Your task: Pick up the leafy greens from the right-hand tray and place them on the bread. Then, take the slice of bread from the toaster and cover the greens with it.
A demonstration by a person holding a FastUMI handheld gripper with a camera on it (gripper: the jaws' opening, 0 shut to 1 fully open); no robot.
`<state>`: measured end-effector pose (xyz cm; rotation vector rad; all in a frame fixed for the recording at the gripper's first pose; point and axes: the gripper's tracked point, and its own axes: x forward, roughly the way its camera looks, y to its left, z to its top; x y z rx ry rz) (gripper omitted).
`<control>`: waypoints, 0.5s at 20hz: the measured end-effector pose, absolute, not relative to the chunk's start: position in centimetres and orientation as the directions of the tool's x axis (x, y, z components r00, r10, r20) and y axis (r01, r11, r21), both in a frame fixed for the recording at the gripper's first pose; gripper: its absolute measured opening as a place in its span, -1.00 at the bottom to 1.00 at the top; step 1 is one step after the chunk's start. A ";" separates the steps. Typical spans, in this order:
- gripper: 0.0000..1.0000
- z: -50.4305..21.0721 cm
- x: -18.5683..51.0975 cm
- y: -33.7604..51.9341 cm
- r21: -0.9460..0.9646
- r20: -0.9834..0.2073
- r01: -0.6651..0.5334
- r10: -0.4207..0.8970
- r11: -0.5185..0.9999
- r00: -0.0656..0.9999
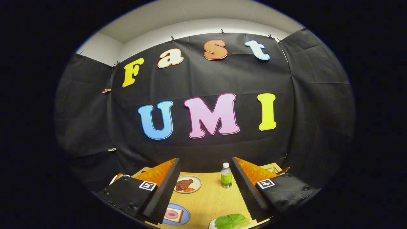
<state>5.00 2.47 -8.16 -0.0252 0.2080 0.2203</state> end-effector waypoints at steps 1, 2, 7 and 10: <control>0.96 -7.9 4.8 2.6 -0.010 -0.200 -0.208 0.201 0.978 0.959; 0.96 -7.5 4.5 2.7 -0.014 -0.189 -0.196 0.190 0.980 0.963; 0.96 -7.9 3.0 4.7 -0.040 -0.191 -0.170 0.159 0.985 0.969; 0.96 -7.6 2.2 5.4 -0.072 -0.171 -0.143 0.129 0.987 0.977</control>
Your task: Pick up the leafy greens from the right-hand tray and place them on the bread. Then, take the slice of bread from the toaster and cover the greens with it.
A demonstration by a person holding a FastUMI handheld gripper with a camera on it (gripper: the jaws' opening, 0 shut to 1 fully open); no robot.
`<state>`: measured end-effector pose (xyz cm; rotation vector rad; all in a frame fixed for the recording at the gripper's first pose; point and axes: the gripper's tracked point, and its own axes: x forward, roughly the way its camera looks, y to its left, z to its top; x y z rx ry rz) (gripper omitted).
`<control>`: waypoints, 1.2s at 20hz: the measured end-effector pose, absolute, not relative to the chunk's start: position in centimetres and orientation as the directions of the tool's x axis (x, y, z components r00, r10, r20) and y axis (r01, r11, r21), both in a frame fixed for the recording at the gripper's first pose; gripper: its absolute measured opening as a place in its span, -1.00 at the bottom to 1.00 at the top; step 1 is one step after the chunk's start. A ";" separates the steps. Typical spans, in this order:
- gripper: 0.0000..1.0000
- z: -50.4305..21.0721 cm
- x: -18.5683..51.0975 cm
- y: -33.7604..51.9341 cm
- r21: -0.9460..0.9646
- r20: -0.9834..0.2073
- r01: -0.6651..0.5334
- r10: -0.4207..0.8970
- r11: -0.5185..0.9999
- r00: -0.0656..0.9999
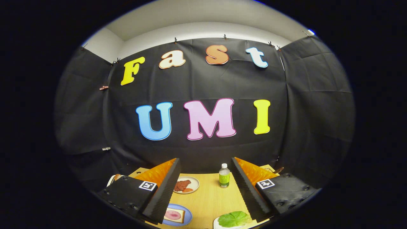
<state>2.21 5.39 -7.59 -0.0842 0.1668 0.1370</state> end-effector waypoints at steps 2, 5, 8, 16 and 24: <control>0.96 -7.9 1.6 5.1 -0.094 -0.174 -0.106 0.088 0.990 0.981; 0.96 -9.0 0.6 4.0 -0.127 -0.203 -0.055 0.028 0.990 0.979; 0.96 -11.9 -0.2 2.4 -0.161 -0.265 -0.058 0.014 0.985 0.964; 0.97 -26.8 -2.8 -2.2 -0.124 -0.608 -0.140 0.036 0.982 0.793; 0.98 -40.4 -4.8 -8.5 -0.122 -0.843 -0.275 0.047 0.954 0.535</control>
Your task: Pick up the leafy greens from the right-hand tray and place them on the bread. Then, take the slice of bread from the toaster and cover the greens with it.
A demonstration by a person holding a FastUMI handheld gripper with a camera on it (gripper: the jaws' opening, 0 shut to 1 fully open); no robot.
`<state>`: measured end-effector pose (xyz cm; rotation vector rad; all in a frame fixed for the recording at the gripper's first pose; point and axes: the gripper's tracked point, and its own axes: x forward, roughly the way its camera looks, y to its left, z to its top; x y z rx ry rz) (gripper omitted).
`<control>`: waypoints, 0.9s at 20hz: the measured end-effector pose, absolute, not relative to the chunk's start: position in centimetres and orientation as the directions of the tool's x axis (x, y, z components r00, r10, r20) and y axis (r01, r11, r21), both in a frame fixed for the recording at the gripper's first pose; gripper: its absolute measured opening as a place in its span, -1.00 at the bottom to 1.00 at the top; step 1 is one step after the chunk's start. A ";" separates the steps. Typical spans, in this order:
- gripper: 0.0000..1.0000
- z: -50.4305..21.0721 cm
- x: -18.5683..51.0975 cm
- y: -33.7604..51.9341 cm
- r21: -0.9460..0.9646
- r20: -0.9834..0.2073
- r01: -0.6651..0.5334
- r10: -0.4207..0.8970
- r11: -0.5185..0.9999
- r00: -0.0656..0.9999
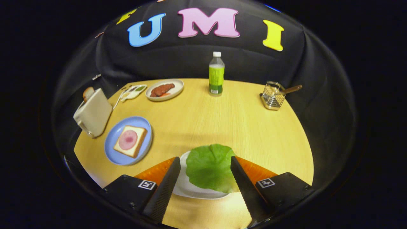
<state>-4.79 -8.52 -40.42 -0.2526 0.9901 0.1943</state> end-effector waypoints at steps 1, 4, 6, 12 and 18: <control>0.98 -41.4 -5.1 -9.2 -0.127 -0.858 -0.291 0.042 0.948 0.513; 0.98 -44.2 -5.3 -10.2 -0.128 -0.888 -0.344 0.046 0.930 0.457; 0.97 -45.6 -5.4 -10.8 -0.131 -0.905 -0.374 0.043 0.918 0.423; 0.72 -46.9 -5.8 -10.6 -0.092 -0.925 -0.420 0.079 0.903 0.371; 0.31 -46.9 -5.9 -10.6 -0.098 -0.937 -0.403 0.052 0.910 0.344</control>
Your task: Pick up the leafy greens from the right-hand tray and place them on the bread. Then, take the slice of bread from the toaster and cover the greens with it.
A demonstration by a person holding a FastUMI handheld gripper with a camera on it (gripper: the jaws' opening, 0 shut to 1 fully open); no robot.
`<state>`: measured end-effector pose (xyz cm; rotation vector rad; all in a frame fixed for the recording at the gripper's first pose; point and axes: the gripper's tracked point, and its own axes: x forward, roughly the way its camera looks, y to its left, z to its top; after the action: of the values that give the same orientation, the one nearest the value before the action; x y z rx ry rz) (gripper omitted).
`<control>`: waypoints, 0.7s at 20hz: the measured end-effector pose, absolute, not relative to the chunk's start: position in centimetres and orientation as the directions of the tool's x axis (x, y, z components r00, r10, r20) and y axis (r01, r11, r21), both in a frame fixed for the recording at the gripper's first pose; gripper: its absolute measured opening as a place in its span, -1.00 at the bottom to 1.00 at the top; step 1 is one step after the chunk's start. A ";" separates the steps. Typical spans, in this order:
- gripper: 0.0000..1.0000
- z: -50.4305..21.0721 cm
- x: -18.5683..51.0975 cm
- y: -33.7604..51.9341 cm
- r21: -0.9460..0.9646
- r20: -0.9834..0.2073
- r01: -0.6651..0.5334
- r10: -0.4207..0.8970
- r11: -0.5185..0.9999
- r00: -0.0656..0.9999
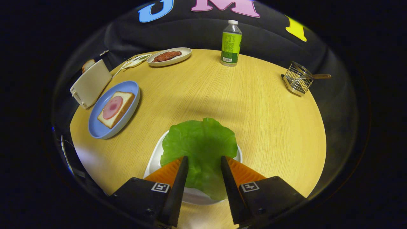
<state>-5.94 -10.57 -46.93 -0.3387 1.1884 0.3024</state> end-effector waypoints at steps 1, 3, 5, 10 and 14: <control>0.32 -46.9 -5.9 -10.5 -0.095 -0.941 -0.405 0.051 0.909 0.335; -0.21 -46.9 -6.1 -10.5 -0.096 -0.948 -0.410 0.042 0.907 0.316; -0.41 -47.0 -6.0 -10.5 -0.095 -0.953 -0.413 0.037 0.906 0.299; -0.86 -47.0 -6.1 -10.6 -0.067 -0.965 -0.391 0.041 0.918 0.260; -0.89 -45.9 -5.9 -10.5 -0.038 -0.965 -0.329 0.051 0.943 0.256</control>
<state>-5.86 -10.48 -45.88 -0.2517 1.2895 0.2616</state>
